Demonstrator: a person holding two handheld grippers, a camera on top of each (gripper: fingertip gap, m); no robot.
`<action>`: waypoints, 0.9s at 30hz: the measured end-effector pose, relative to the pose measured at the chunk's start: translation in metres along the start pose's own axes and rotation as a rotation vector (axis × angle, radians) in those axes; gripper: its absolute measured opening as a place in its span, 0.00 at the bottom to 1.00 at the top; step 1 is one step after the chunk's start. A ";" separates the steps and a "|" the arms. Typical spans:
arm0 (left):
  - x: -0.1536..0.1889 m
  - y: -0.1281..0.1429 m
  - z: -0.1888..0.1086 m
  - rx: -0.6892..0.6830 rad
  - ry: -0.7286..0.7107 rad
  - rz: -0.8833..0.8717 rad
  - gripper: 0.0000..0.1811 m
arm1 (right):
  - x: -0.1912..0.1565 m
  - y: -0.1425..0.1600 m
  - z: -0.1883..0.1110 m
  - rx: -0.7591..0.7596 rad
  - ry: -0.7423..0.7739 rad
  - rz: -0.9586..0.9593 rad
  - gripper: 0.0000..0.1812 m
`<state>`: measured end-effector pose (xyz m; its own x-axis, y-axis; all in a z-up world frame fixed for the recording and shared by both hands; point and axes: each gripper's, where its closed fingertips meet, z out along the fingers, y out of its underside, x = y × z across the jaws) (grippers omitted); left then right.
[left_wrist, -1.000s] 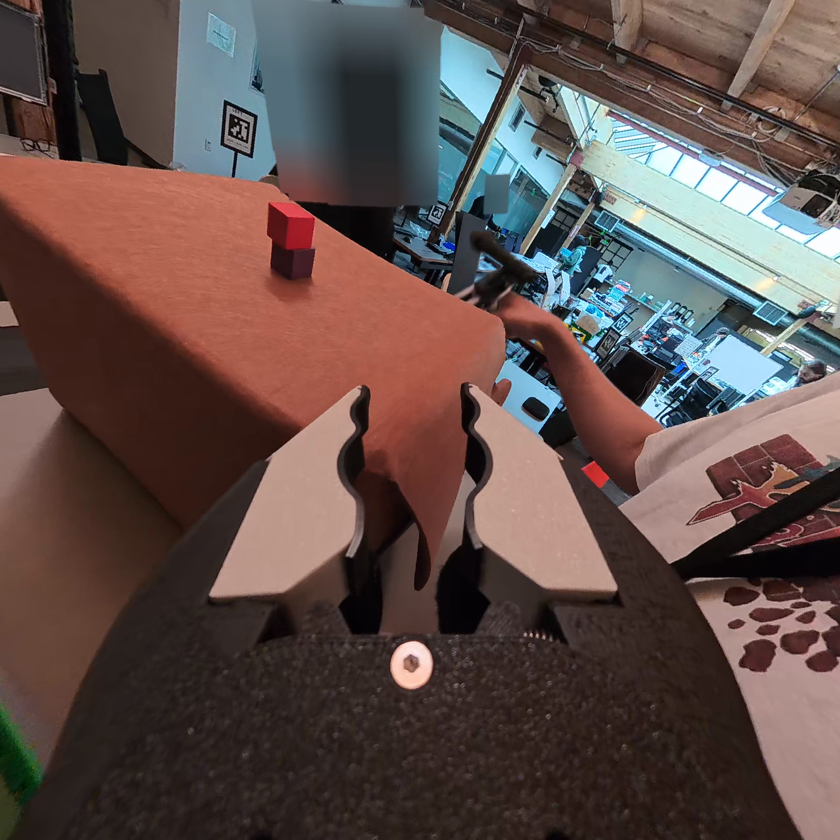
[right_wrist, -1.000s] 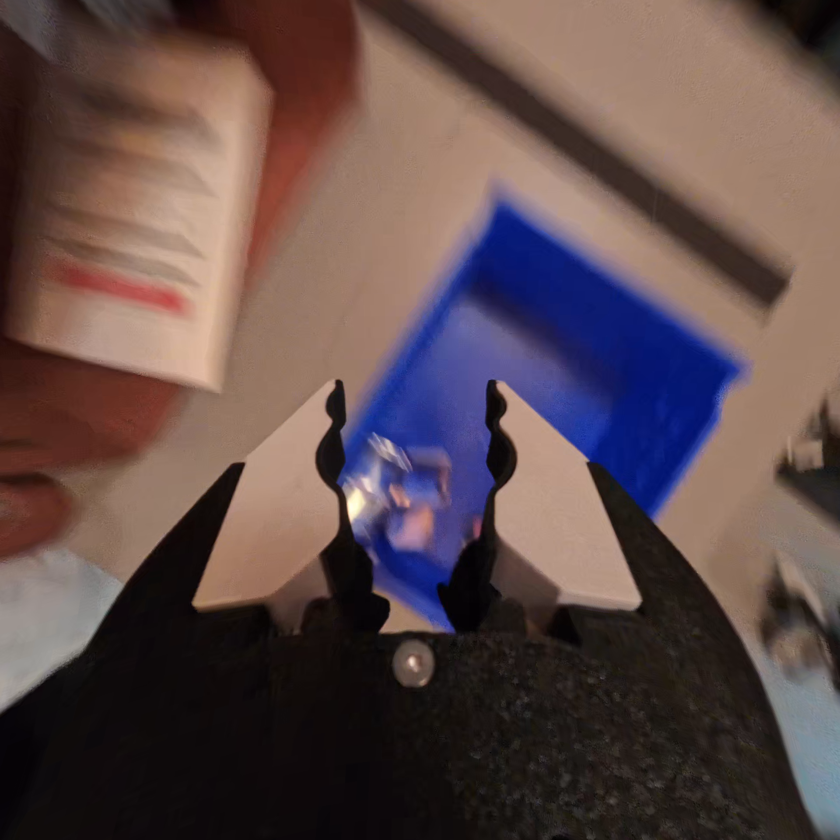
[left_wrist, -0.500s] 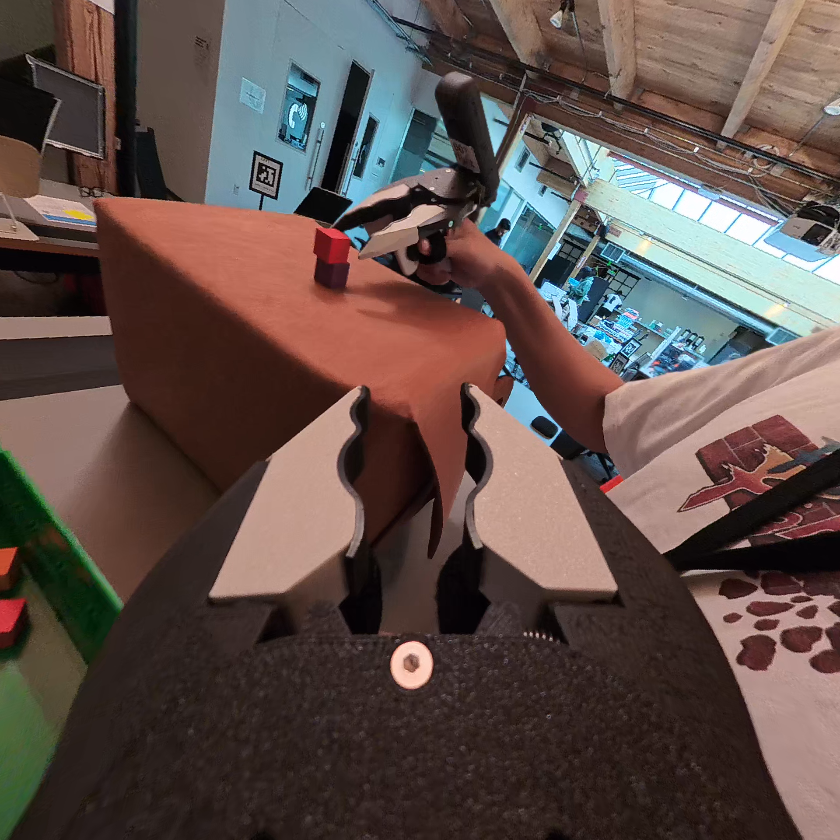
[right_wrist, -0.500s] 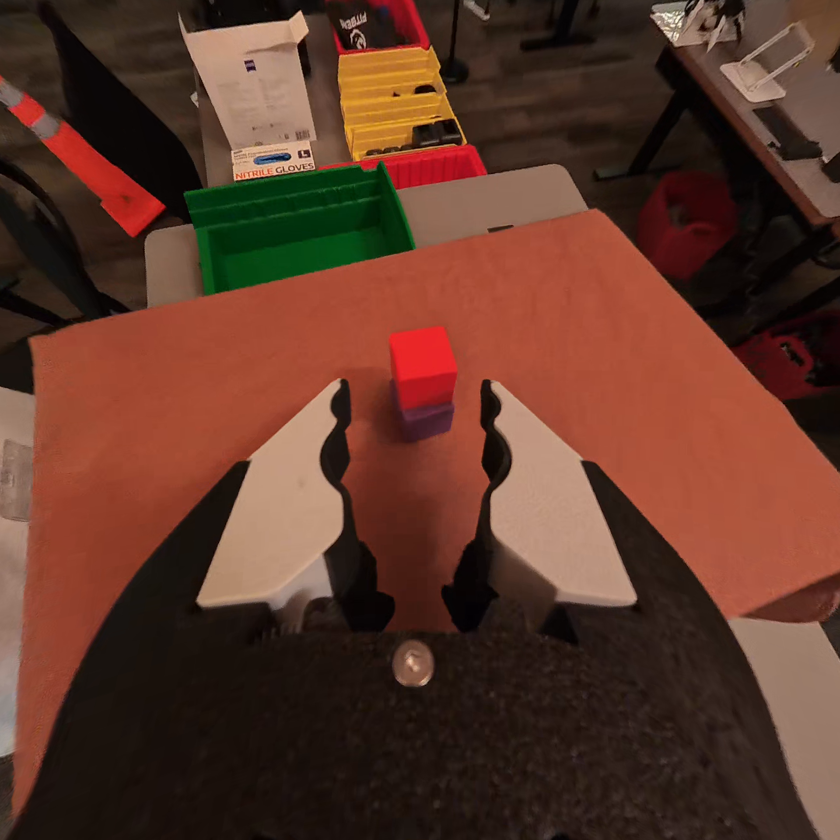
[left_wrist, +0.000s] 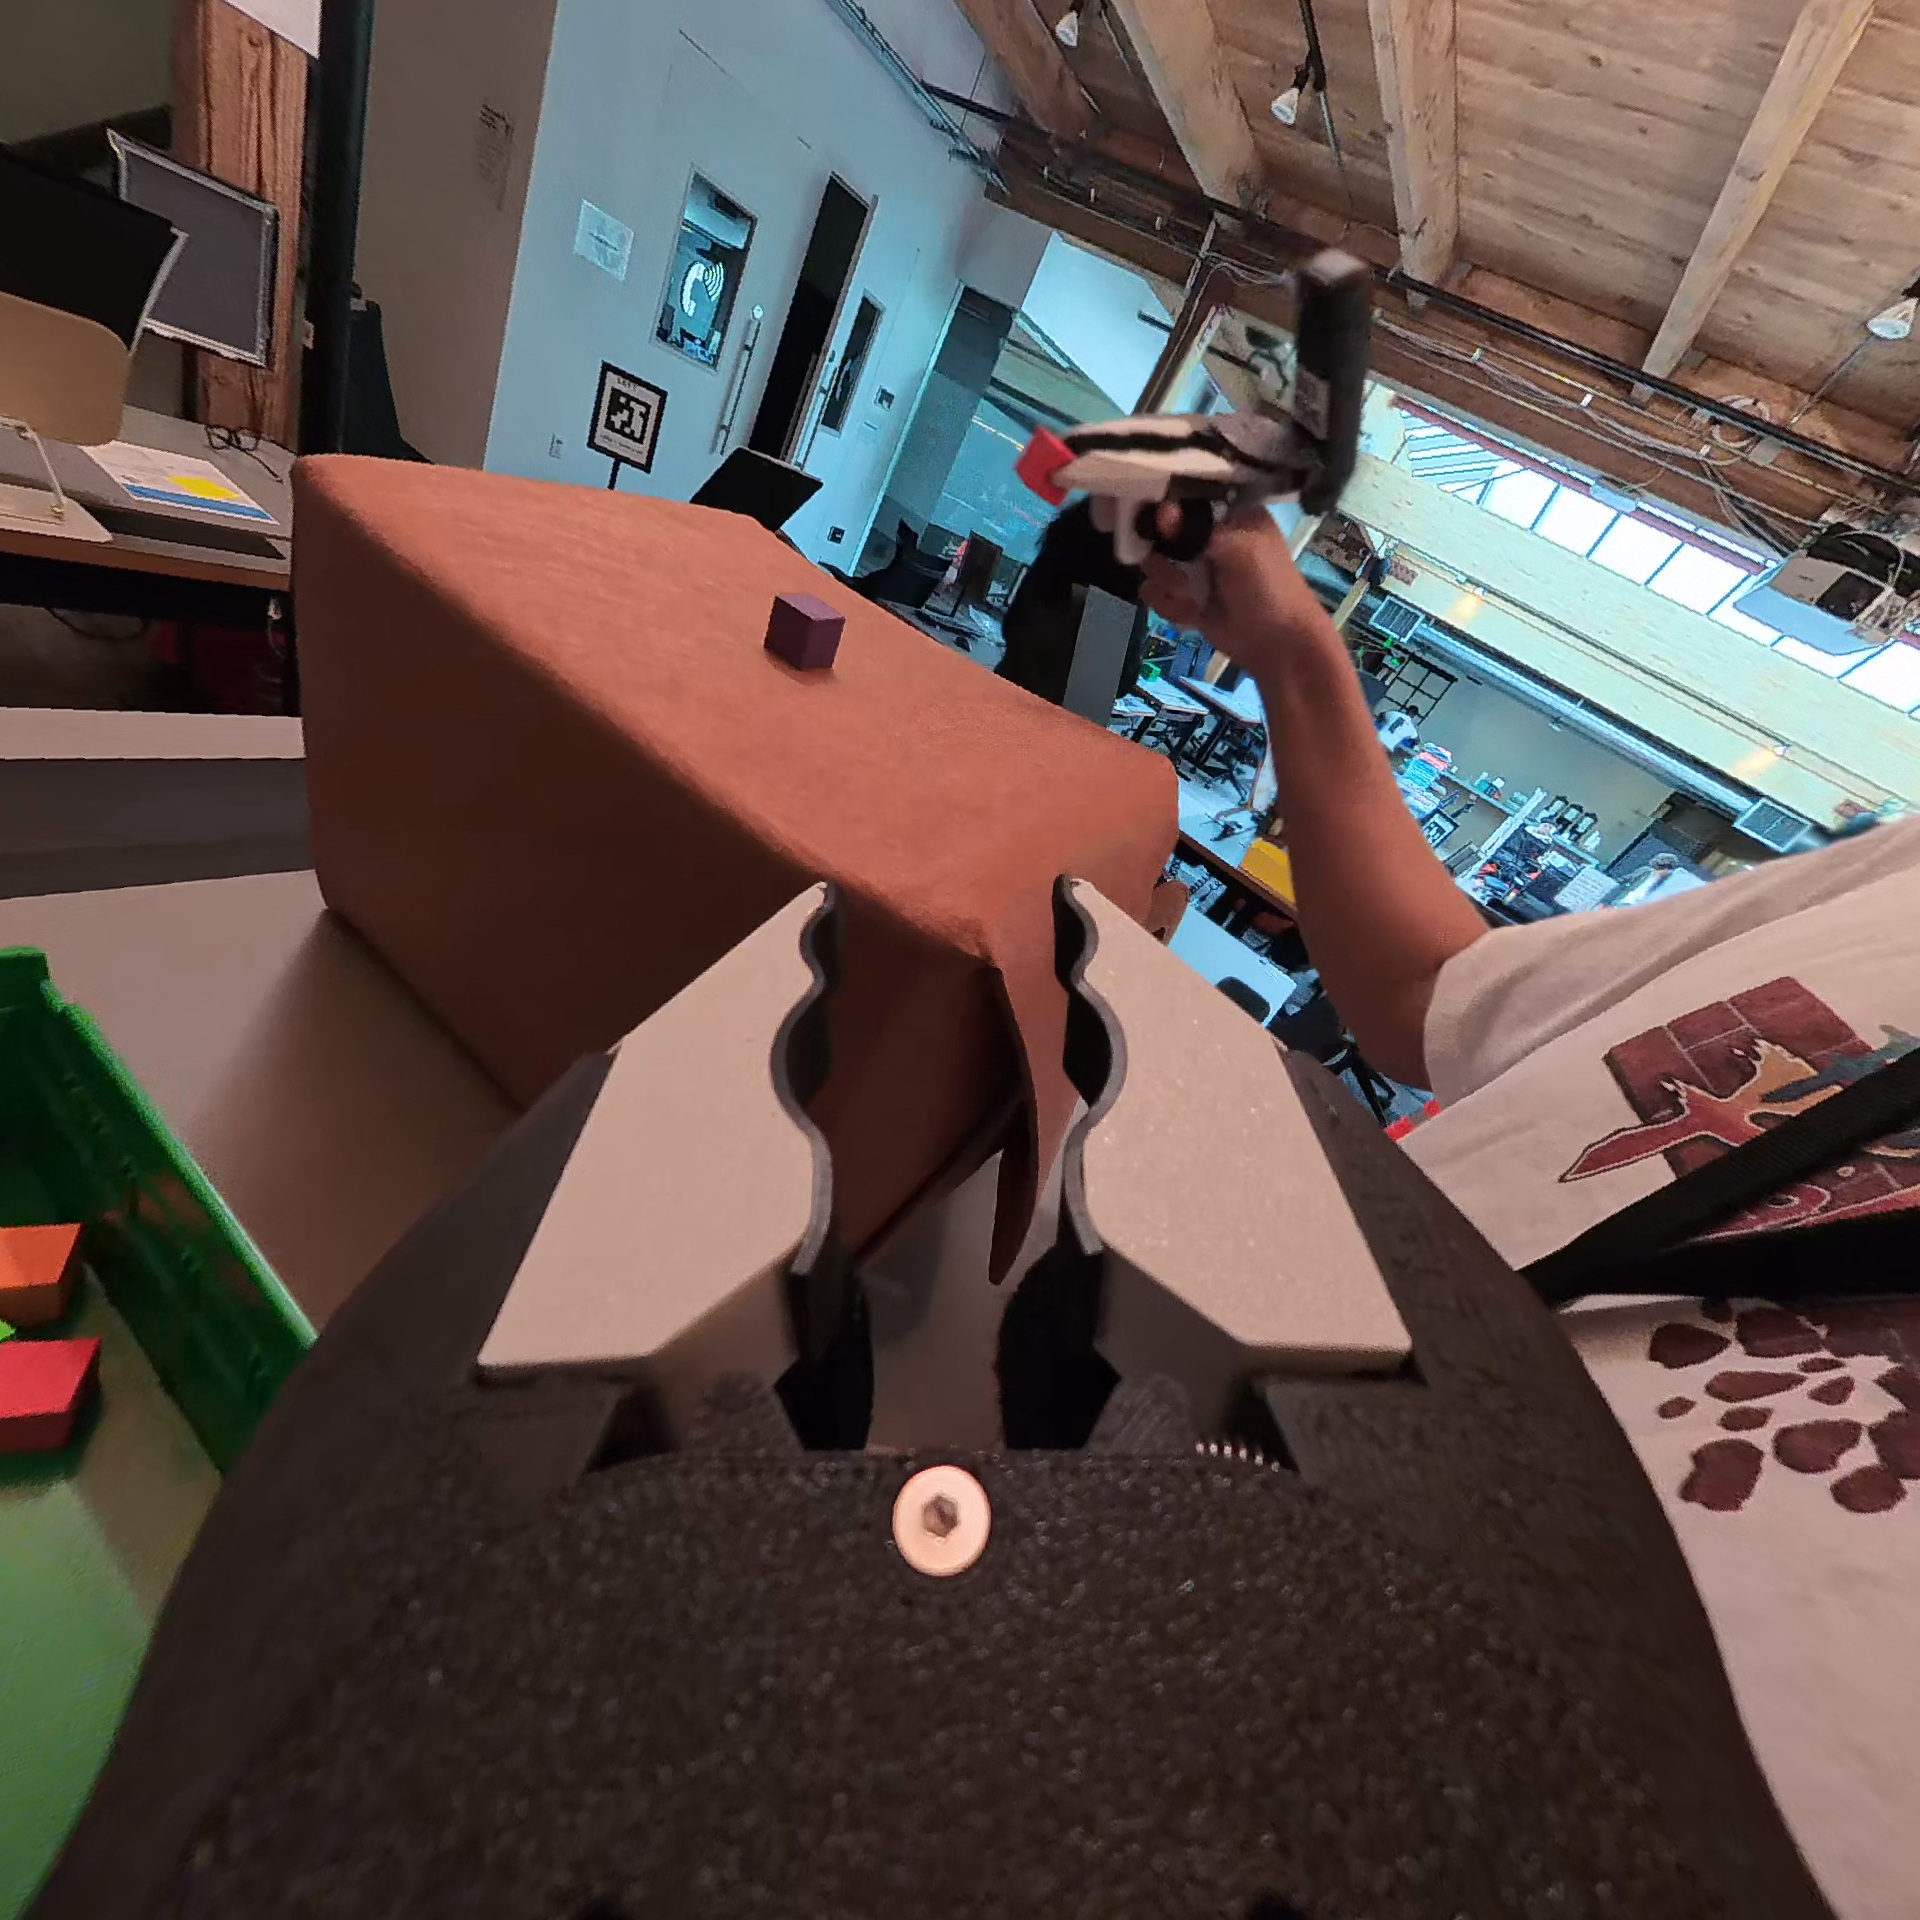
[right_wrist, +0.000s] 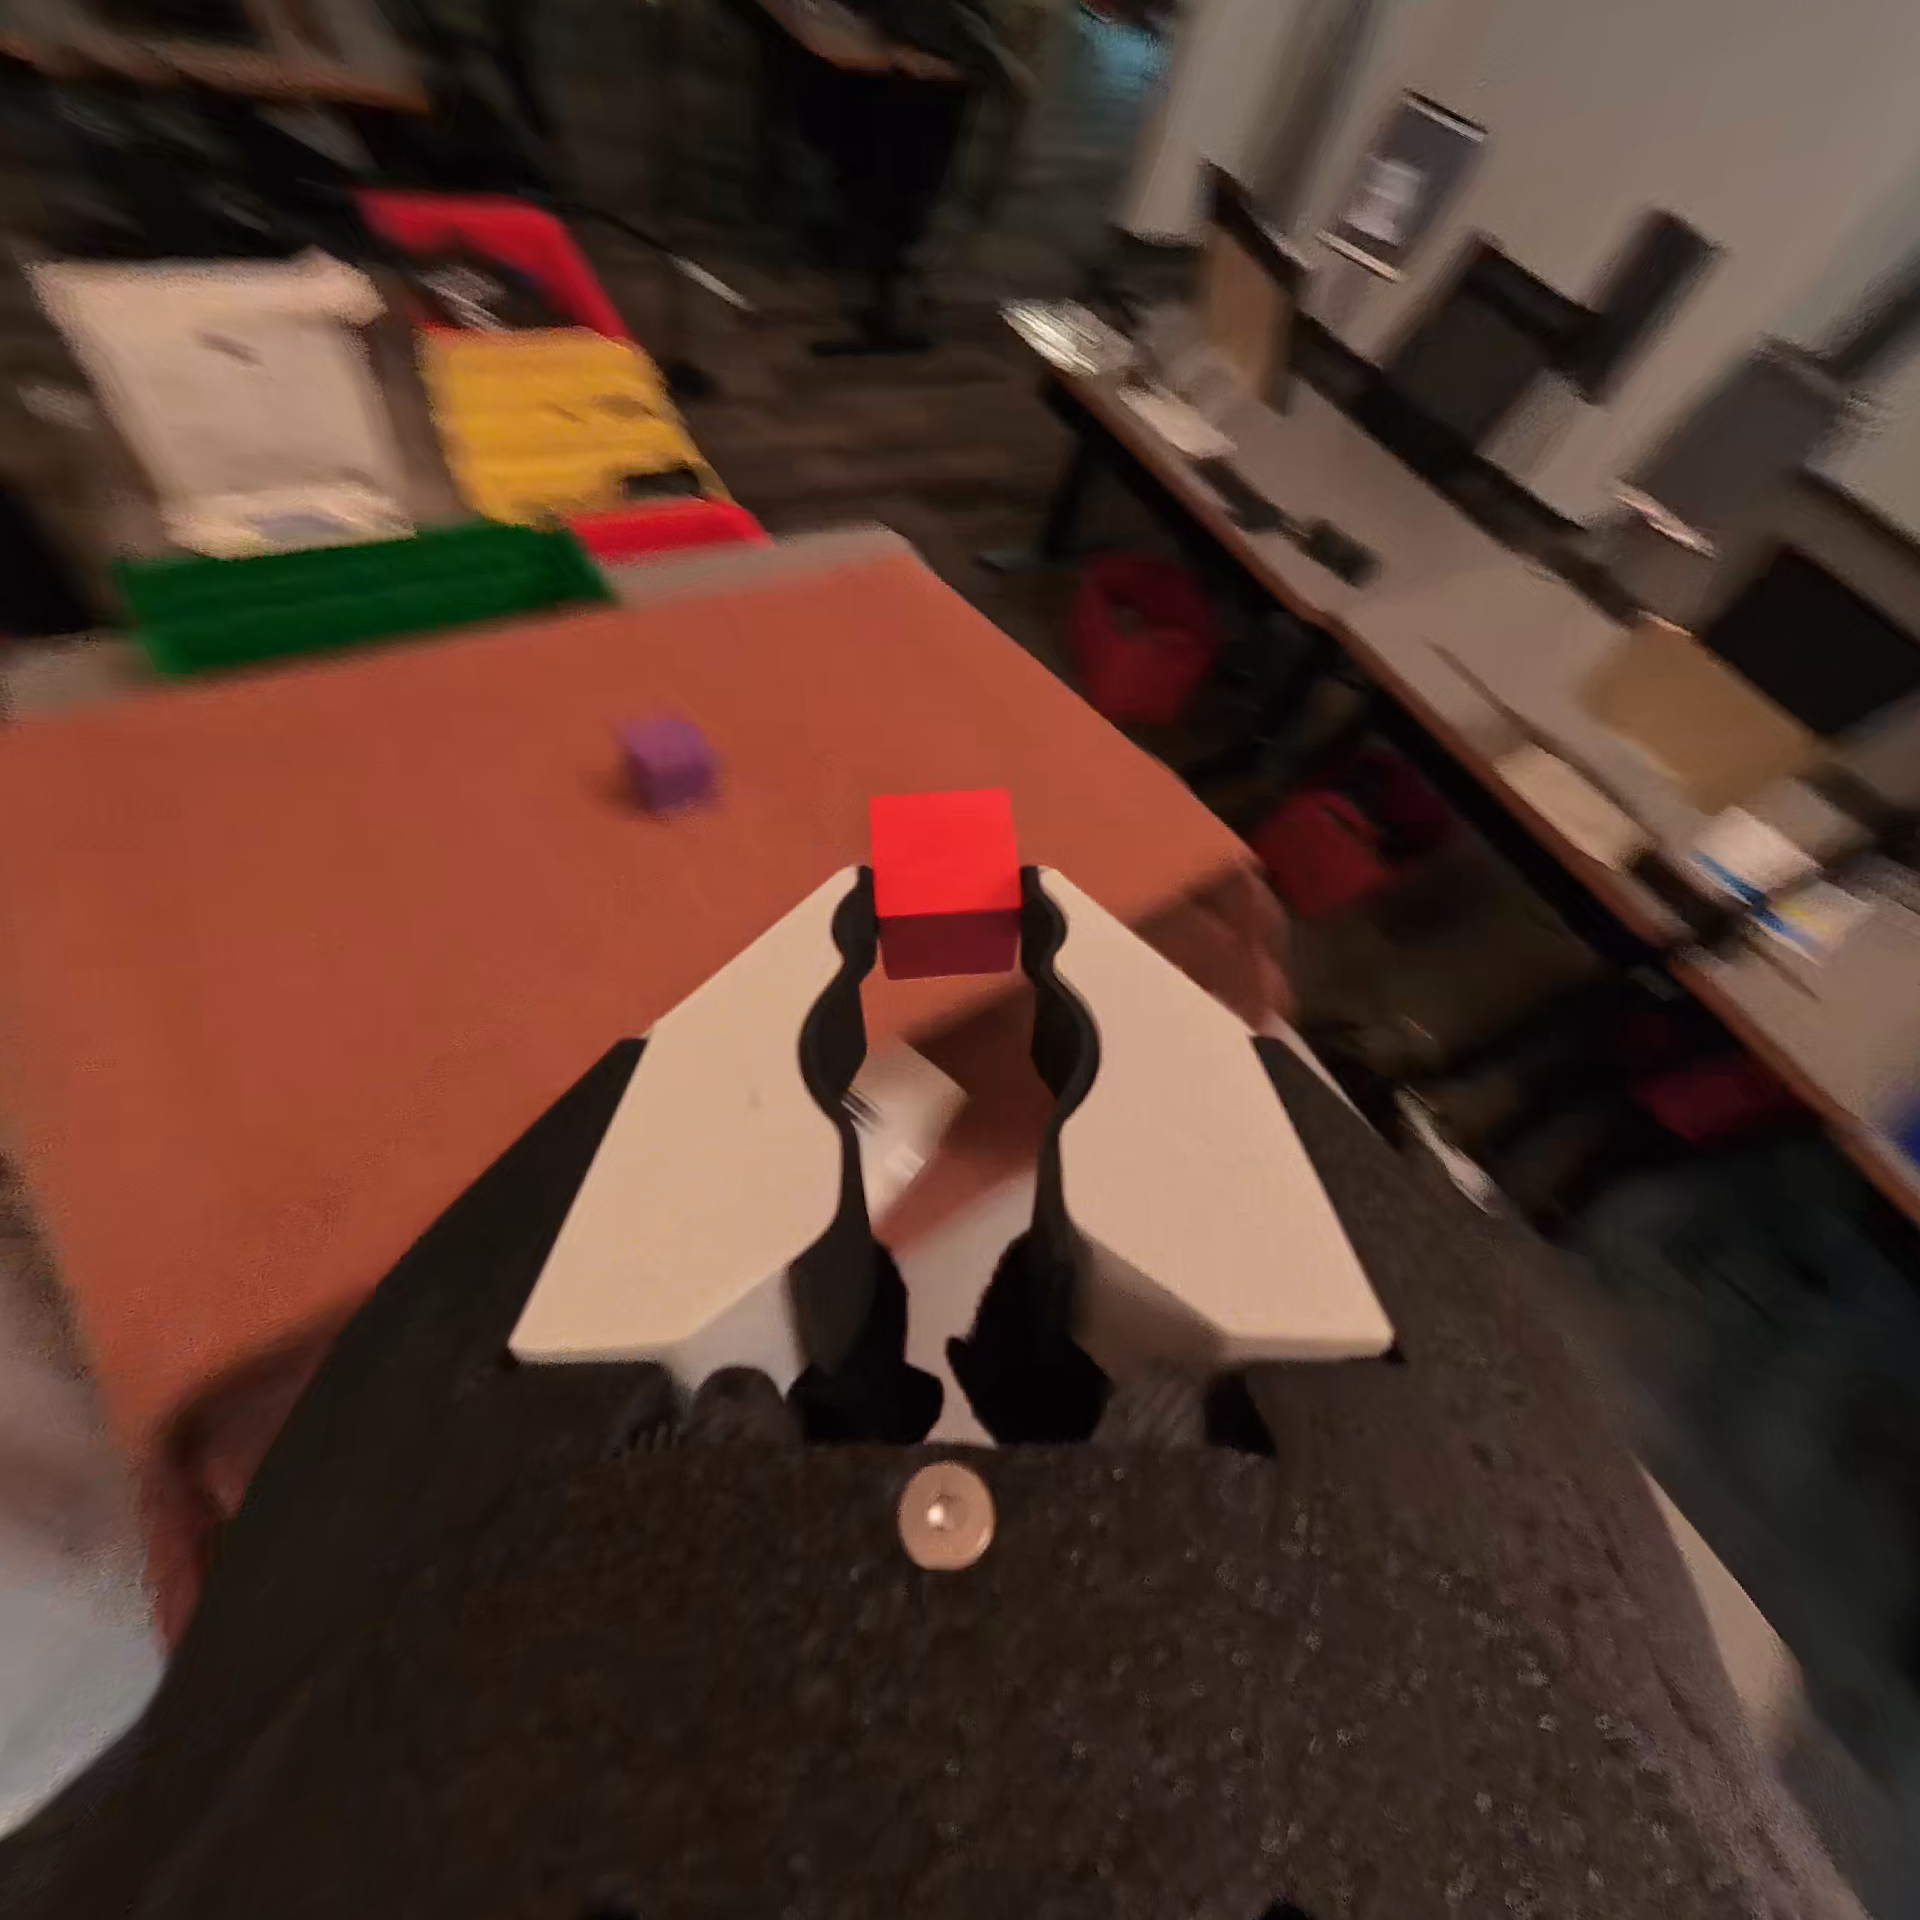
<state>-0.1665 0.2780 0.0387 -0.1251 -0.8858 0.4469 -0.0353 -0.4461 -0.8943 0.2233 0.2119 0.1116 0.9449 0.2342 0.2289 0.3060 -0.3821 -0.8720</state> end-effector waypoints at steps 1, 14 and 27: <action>-0.001 0.000 0.004 0.000 -0.001 0.001 0.23 | 0.026 0.028 -0.022 -0.071 0.119 -0.005 0.15; 0.005 0.008 0.063 -0.056 -0.027 0.005 0.23 | 0.063 0.466 -0.089 -0.867 0.403 0.489 0.15; 0.018 0.016 0.067 -0.069 -0.033 0.007 0.23 | 0.058 0.523 -0.096 -0.975 0.430 0.622 0.15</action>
<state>-0.1029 0.2463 0.0343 -0.0928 -0.8929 0.4406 -0.1033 -0.4314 -0.8962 0.4489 -0.0605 -0.2891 0.8662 -0.4682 0.1750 -0.4240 -0.8736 -0.2388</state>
